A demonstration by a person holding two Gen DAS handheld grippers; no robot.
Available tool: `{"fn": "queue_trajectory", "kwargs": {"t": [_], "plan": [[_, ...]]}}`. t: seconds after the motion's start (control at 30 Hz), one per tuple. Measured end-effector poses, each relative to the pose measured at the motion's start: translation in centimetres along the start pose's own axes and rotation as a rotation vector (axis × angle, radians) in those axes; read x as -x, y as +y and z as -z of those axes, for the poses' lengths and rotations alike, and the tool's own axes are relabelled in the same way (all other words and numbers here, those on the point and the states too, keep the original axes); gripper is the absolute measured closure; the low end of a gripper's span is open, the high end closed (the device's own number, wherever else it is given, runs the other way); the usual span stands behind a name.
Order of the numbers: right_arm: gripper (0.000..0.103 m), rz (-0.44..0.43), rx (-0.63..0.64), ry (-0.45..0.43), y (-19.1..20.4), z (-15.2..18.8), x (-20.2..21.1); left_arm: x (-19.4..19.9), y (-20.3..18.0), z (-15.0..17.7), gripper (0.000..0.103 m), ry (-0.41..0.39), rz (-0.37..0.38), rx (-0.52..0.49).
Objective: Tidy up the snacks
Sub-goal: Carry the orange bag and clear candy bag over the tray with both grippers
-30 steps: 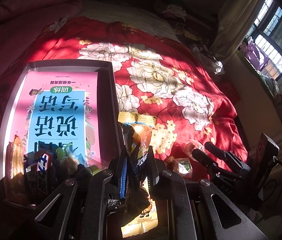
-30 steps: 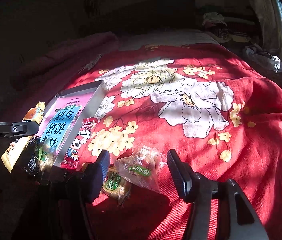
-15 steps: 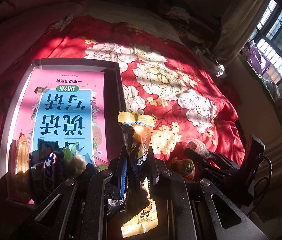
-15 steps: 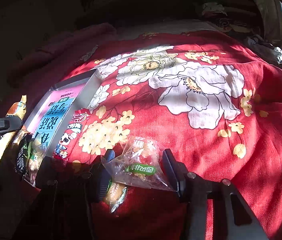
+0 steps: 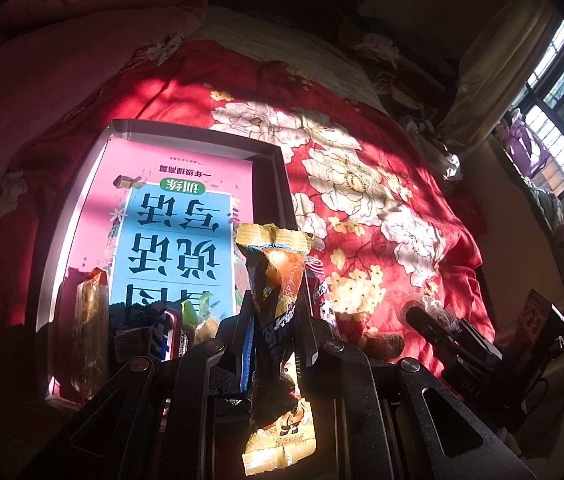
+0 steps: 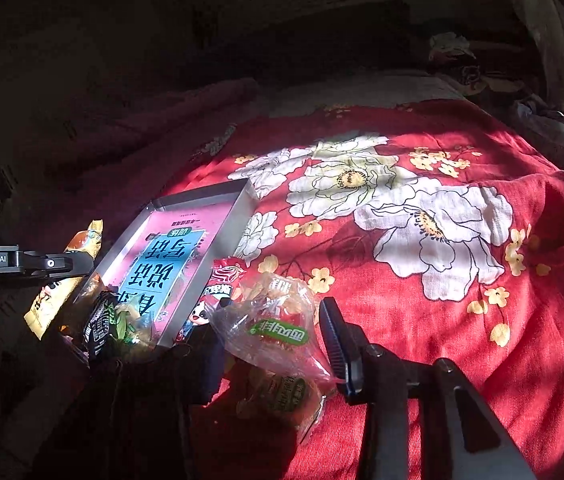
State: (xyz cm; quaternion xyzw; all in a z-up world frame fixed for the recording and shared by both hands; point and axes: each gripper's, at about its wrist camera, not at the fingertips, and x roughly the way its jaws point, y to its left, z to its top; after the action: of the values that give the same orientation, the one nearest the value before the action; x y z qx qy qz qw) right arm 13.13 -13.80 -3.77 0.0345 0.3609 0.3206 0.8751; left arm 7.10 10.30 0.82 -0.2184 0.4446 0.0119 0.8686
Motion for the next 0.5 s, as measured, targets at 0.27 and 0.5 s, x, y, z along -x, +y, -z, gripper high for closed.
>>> {"fn": "queue_trajectory", "kwargs": {"t": [0.27, 0.5], "plan": [[0.064, -0.009, 0.099, 0.029, 3.4, 0.3, -1.5, 1.0, 2.4, -0.1, 0.087, -0.019, -0.012, 0.038], [0.062, 0.044, 0.087, 0.079, 2.3, 1.6, -1.4, 0.9, 3.3, -0.1, 0.087, -0.019, 0.006, 0.054]]}}
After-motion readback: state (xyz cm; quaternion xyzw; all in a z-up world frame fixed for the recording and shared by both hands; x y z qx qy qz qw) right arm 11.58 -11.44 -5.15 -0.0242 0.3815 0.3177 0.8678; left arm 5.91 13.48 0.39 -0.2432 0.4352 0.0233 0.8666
